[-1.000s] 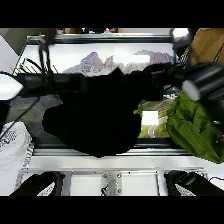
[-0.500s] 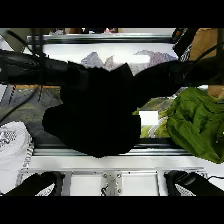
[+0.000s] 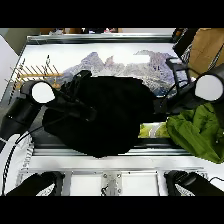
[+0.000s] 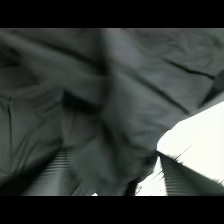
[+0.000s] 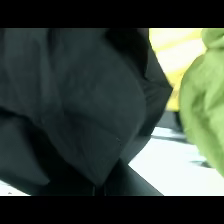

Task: Fold the clothes and pants, and hang the long-sleeved shirts on hangers.

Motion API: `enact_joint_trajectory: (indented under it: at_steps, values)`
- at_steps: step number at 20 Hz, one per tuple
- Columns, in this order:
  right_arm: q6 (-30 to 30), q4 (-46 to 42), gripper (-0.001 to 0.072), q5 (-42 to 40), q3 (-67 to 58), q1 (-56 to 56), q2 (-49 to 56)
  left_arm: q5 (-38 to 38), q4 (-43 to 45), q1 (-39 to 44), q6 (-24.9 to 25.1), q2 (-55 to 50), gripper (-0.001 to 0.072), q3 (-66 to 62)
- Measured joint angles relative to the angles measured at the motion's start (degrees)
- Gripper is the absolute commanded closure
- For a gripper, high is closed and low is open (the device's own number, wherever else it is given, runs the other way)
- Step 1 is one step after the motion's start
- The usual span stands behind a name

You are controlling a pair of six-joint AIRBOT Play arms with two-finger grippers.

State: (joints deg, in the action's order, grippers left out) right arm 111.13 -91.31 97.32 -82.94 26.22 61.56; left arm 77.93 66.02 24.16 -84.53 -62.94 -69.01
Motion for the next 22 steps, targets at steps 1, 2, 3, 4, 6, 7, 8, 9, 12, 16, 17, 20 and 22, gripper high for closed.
enact_joint_trajectory:
  at_steps: [1,2,3,4,6,7,8,9,12,16,17,20,22]
  values:
    - [0.81,0.55,0.0699,-0.31,0.66,0.22,-0.09,-0.26,0.00,0.00,0.02,0.72,0.0047,0.76]
    - [1.53,1.29,0.0699,-0.76,1.18,0.39,-0.11,-0.72,-0.02,-0.11,0.04,1.68,0.0047,1.33]
    - [2.34,1.81,0.0699,-1.07,1.53,0.52,-0.13,-1.40,-0.04,-0.42,0.07,2.67,0.0047,1.73]
    - [2.99,2.51,0.0699,-1.31,1.77,0.61,-0.13,-2.14,-0.07,-1.01,0.11,3.65,0.0047,1.99]
    - [4.44,3.41,0.0699,-1.64,2.10,0.74,-0.15,-3.72,-0.09,-3.26,0.13,5.64,0.0047,2.36]
    - [5.20,3.67,0.0699,-1.92,2.16,0.76,-0.15,-4.11,-0.17,-4.83,0.11,6.43,0.0047,2.47]
    - [6.10,3.74,0.0699,-1.99,2.25,0.76,-0.15,-4.33,-0.35,-6.45,0.11,6.97,0.0048,2.51]
    - [6.80,3.72,0.0699,-2.40,2.32,0.76,-0.13,-4.09,-1.55,-8.28,0.24,7.37,0.0048,2.58]
    - [8.13,3.10,0.0698,-4.20,2.38,0.63,0.04,0.17,-10.12,-13.31,4.87,7.02,0.0047,2.67]
    - [8.74,2.75,0.0698,-6.14,2.38,0.57,0.98,9.14,-19.87,-16.94,10.10,4.13,0.0047,2.67]
    - [8.92,2.58,0.0697,-6.34,2.38,0.57,1.27,10.29,-20.81,-17.35,10.62,3.23,0.0047,2.67]
    - [8.92,2.54,0.0696,-6.73,2.38,0.57,2.01,9.25,-22.40,-18.80,11.34,1.22,0.0047,2.67]
    - [8.94,2.45,0.0696,-7.02,2.38,0.57,2.27,6.67,-22.80,-20.31,11.34,0.00,0.0047,2.67]
